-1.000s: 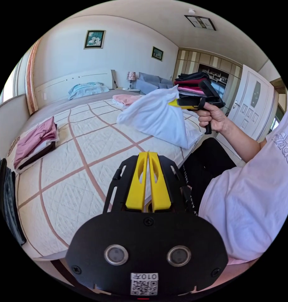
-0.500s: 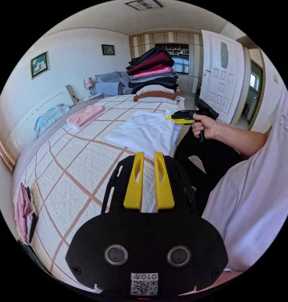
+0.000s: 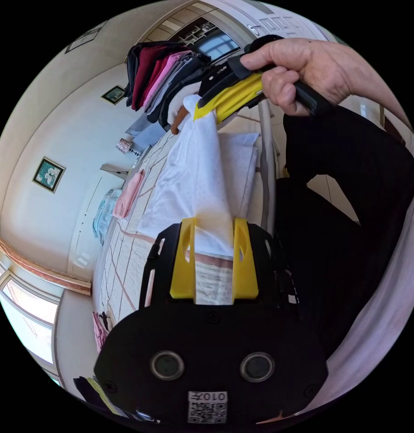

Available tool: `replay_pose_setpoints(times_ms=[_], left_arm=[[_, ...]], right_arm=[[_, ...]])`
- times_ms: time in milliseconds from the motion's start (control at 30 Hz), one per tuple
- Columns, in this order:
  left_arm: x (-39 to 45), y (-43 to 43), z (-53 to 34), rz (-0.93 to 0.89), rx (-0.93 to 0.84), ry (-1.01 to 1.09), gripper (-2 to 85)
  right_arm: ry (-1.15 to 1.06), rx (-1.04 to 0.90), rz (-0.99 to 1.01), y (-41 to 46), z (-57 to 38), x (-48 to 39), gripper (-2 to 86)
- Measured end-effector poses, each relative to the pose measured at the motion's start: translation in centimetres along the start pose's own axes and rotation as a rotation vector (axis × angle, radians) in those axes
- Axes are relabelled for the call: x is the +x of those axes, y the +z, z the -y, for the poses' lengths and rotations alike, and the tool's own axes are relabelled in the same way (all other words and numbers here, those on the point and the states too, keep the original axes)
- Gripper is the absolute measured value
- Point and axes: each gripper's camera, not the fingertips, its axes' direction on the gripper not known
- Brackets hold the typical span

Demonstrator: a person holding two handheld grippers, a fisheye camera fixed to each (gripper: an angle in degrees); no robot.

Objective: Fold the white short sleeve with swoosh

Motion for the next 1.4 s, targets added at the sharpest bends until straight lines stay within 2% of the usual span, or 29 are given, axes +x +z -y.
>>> replay_pose_setpoints(times_ms=[67,167,300,433,533,700,767,833,933,1033,1100,1167,1233,1333,1400], left_arm=[[0.3,-0.5,-0.5,0.028,0.006,0.023,5.7],[-0.2,-0.4,-1.7,-0.029,0.010,0.033,3.4],[-0.1,0.6,-2.2,-0.042,0.010,0.086,2.9],[-1.1,2.1,-3.1,-0.094,0.010,0.083,4.6],[-3.3,2.5,-4.8,-0.174,0.007,-0.003,5.6],[-9.6,2.7,-9.7,-0.315,-0.027,-0.318,6.6],[-12.8,3.9,-11.6,-0.472,0.001,-0.469,6.9],[-14.1,4.7,-11.6,-0.447,0.019,-0.474,7.1],[-14.5,6.4,-9.9,-0.324,0.042,-0.368,7.5],[-15.7,10.6,-9.4,-0.385,0.001,-0.337,7.9],[-17.6,12.5,-10.4,-0.444,-0.006,-0.381,8.2],[-21.0,12.7,-13.0,-0.506,0.008,-0.509,8.8],[-23.7,12.6,-15.9,-0.551,-0.010,-0.644,9.3],[-26.6,13.9,-21.8,-0.787,0.040,-0.909,10.2],[-27.1,16.1,-24.2,-0.911,0.049,-1.017,10.7]], right_arm=[[-0.039,-0.030,-0.068,0.0,0.0,-0.3,5.5],[-0.048,-0.105,-0.223,0.3,-0.6,1.2,5.7],[-0.016,-0.126,-0.130,0.3,-1.5,3.8,5.7],[-0.077,-0.158,-0.172,0.6,-1.9,3.4,5.9],[-0.090,-0.211,-0.187,0.3,-2.1,3.6,6.3],[-0.213,-0.233,-0.467,-2.4,-4.4,0.3,6.4],[-0.275,-0.187,-0.559,-3.2,-5.4,-1.6,6.3],[-0.335,-0.131,-0.610,-3.2,-6.2,-3.5,6.0],[-0.475,-0.075,-0.567,-1.7,-7.1,-6.4,5.4],[-0.549,-0.081,-0.563,0.6,-7.2,-7.1,4.9],[-0.542,-0.177,-0.655,3.1,-6.4,-5.1,4.7],[-0.514,-0.308,-0.677,4.5,-5.8,-3.3,4.7],[-0.538,-0.279,-0.623,3.2,-6.0,-3.9,5.0],[-0.724,-0.163,-0.627,1.2,-8.4,-7.2,6.3],[-0.808,-0.179,-0.641,1.4,-9.9,-8.5,7.6]])
